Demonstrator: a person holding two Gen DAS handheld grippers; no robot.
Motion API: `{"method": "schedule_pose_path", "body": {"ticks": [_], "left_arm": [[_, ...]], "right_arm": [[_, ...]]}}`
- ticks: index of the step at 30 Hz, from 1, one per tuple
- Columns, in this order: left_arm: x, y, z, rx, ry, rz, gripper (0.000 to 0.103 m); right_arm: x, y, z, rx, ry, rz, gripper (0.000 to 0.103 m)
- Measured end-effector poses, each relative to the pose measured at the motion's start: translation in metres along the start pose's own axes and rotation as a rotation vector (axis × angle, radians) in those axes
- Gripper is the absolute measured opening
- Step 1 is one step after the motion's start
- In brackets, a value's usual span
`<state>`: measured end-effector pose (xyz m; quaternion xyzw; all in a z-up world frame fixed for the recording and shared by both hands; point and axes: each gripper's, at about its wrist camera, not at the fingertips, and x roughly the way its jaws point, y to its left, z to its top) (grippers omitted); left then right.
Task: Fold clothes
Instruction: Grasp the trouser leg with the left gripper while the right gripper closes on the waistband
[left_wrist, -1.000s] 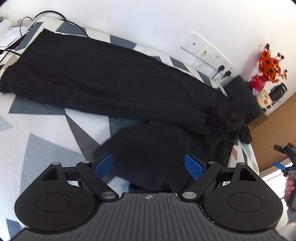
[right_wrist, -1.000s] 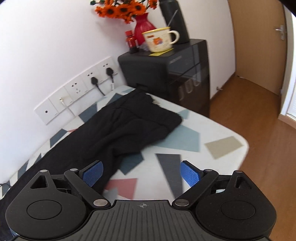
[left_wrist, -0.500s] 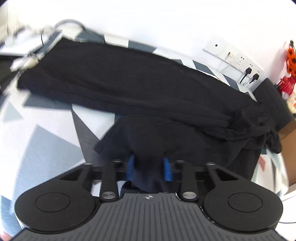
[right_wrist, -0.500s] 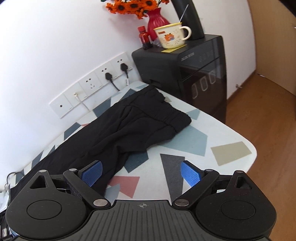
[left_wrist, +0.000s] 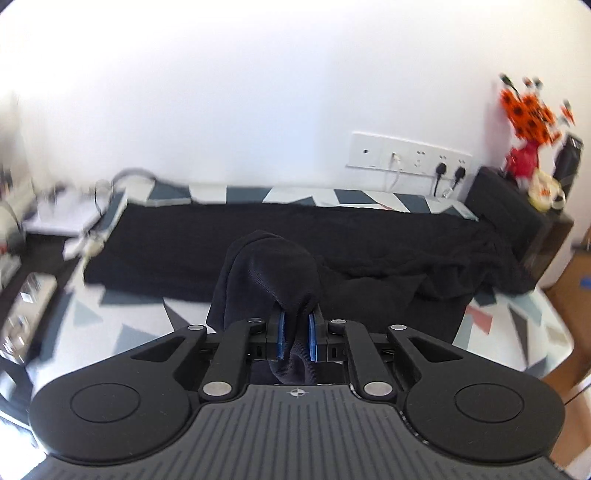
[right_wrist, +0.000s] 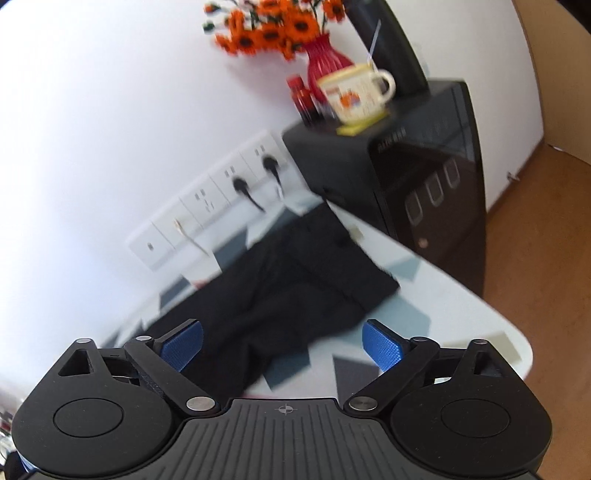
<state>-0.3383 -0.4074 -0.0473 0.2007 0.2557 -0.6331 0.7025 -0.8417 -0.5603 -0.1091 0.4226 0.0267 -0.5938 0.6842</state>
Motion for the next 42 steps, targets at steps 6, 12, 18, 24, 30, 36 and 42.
{"method": "schedule_pose_path", "body": {"ticks": [6,12,18,24,30,36,42], "left_arm": [[-0.006,-0.044,-0.030,0.236,0.005,-0.002,0.012],[0.017,-0.036,-0.058,0.180,0.119,-0.008,0.012],[0.014,-0.012,-0.058,0.032,0.094,-0.023,0.012],[0.017,0.000,-0.051,0.029,0.083,-0.041,0.012],[0.036,0.034,-0.045,-0.115,0.131,-0.057,0.015],[0.060,0.061,-0.049,-0.344,0.274,-0.189,0.067],[0.078,0.086,-0.049,-0.609,0.364,-0.255,0.067]], "right_arm": [[0.042,-0.010,-0.013,0.057,0.129,0.057,0.097],[0.112,0.011,-0.041,0.137,0.293,0.081,0.088],[0.168,0.062,-0.048,0.095,0.364,0.070,0.088],[0.188,0.092,-0.057,0.025,0.403,0.017,0.005],[0.086,0.068,-0.046,-0.006,0.123,0.095,0.004],[0.011,-0.002,-0.064,0.052,0.113,-0.100,0.004],[-0.004,-0.038,-0.099,0.123,0.189,-0.197,0.004]]}}
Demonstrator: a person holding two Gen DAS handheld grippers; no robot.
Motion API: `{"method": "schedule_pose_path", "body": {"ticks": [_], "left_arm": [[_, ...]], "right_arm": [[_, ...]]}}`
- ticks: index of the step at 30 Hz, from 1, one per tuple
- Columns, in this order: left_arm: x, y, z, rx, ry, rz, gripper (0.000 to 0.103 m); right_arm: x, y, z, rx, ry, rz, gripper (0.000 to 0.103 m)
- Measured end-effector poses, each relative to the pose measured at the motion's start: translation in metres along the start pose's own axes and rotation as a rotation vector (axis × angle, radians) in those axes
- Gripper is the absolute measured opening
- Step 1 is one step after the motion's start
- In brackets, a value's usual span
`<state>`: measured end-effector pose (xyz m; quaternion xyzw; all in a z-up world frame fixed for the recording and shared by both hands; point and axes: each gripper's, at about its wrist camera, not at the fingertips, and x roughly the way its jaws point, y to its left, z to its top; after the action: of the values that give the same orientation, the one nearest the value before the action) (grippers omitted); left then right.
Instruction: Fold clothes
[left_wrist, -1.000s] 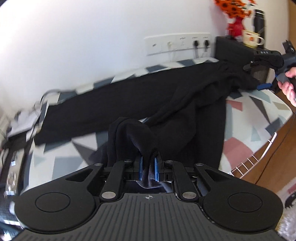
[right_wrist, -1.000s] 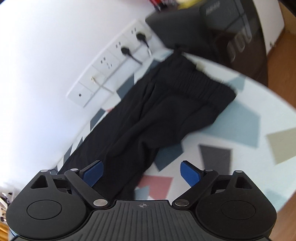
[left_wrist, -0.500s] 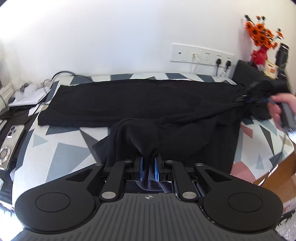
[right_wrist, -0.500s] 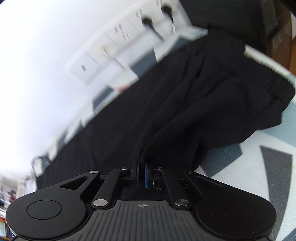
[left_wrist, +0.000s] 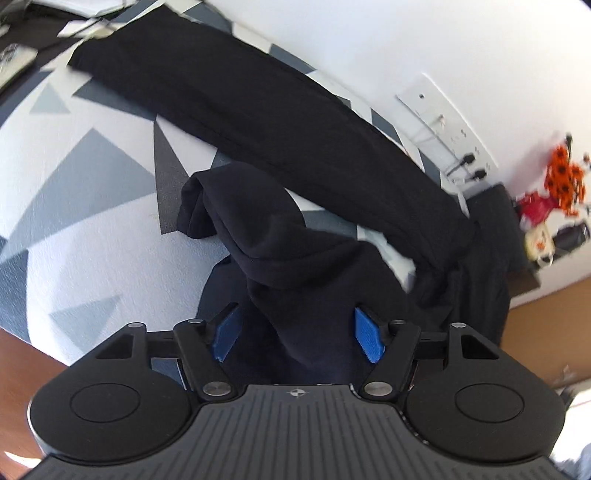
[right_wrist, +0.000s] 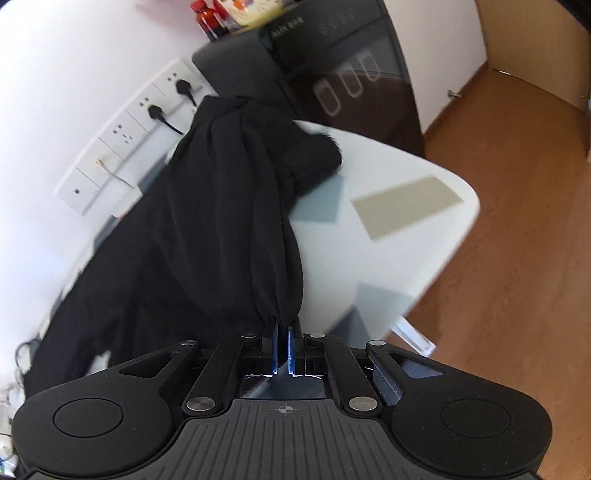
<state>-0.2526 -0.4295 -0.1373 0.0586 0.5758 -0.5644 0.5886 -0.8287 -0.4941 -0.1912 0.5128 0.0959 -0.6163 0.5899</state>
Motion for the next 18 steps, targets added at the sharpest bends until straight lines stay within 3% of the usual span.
{"method": "schedule_pose_path", "body": {"ticks": [7,10,12,13,14,17,18], "left_arm": [[0.010,0.016,0.037,-0.240,-0.063,0.013,0.070],[0.026,0.025,0.045,-0.316,-0.040,0.069,0.073],[0.036,0.033,0.045,-0.365,-0.017,0.083,0.070],[0.040,0.037,0.044,-0.390,-0.010,0.075,0.055],[0.042,0.040,0.041,-0.413,-0.009,0.057,0.030],[0.040,0.040,0.037,-0.429,-0.025,0.036,0.012],[0.037,0.037,0.037,-0.411,-0.032,0.039,0.012]], "right_arm": [[0.000,-0.003,-0.009,-0.019,-0.004,-0.016,0.004],[0.006,-0.003,-0.006,-0.013,0.001,-0.007,0.005],[0.010,-0.005,-0.004,0.000,0.007,0.003,0.014],[0.010,-0.006,-0.002,0.017,0.006,0.009,0.018],[0.009,-0.008,0.000,0.037,0.000,0.016,0.027],[0.006,-0.016,0.007,0.089,-0.036,0.037,0.042],[0.007,-0.019,0.011,0.106,-0.046,0.042,0.047]]}}
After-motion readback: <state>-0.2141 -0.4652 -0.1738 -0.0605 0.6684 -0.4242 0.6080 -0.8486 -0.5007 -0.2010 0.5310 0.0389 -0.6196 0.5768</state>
